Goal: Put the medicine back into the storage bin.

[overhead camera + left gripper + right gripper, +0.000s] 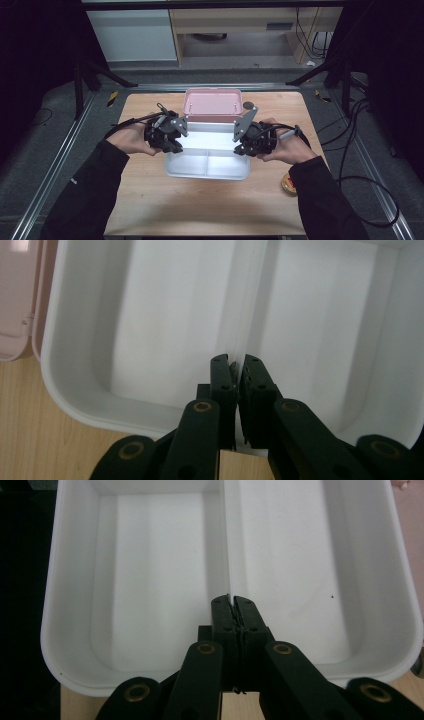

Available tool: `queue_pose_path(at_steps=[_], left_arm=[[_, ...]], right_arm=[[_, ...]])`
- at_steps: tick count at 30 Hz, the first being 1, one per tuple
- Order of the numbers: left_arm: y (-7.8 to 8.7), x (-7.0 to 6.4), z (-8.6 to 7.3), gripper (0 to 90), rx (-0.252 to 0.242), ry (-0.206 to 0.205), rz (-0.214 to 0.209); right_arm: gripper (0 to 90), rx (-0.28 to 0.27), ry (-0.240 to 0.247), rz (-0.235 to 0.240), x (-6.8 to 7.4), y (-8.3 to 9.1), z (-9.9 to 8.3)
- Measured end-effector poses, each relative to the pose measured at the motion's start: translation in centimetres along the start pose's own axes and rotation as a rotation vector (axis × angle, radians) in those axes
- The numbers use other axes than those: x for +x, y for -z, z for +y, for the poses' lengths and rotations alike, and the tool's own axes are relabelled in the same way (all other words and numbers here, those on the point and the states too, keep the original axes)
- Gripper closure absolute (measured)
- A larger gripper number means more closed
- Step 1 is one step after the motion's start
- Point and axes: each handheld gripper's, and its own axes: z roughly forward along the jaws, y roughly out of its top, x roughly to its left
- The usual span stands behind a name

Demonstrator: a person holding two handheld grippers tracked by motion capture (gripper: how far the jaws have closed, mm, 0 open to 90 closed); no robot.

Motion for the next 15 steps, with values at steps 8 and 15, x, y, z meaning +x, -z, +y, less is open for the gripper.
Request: queue_pose_path(at_steps=[8,15], left_arm=[[-0.6,-3.1,-0.5,85.2,0.010,-0.001,-0.022],[-2.7,-6.0,-1.7,86.2,0.007,0.006,-0.028]], right_arm=[[89.5,-0.003,-0.009,0.018,3.4,-0.5,-0.5],[88.7,0.003,-0.009,0.060,5.1,-2.6,-1.6]])
